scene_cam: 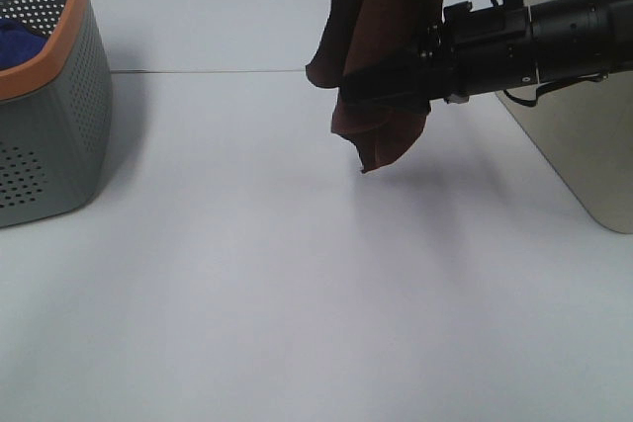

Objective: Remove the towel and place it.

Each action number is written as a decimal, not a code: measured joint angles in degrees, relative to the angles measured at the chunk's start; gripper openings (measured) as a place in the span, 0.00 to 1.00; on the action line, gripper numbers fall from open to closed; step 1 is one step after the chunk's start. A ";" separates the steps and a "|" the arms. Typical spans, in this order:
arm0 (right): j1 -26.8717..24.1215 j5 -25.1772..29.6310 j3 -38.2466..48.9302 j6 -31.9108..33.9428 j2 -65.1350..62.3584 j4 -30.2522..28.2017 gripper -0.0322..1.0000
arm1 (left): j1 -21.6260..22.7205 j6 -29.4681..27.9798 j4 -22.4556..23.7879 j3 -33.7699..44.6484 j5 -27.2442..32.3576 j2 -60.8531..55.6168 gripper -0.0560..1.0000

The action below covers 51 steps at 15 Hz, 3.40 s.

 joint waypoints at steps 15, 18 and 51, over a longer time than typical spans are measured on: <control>0.00 10.49 -0.17 21.14 -6.25 -18.11 0.30 | 0.00 0.00 0.11 0.00 0.00 0.00 0.05; 0.00 12.09 -0.17 22.23 -6.99 -19.08 0.27 | 0.00 0.00 0.11 0.00 0.00 0.00 0.05; 0.00 -0.46 -0.17 49.16 -24.75 -38.04 0.03 | 9.34 -17.25 4.47 0.00 16.16 0.00 0.05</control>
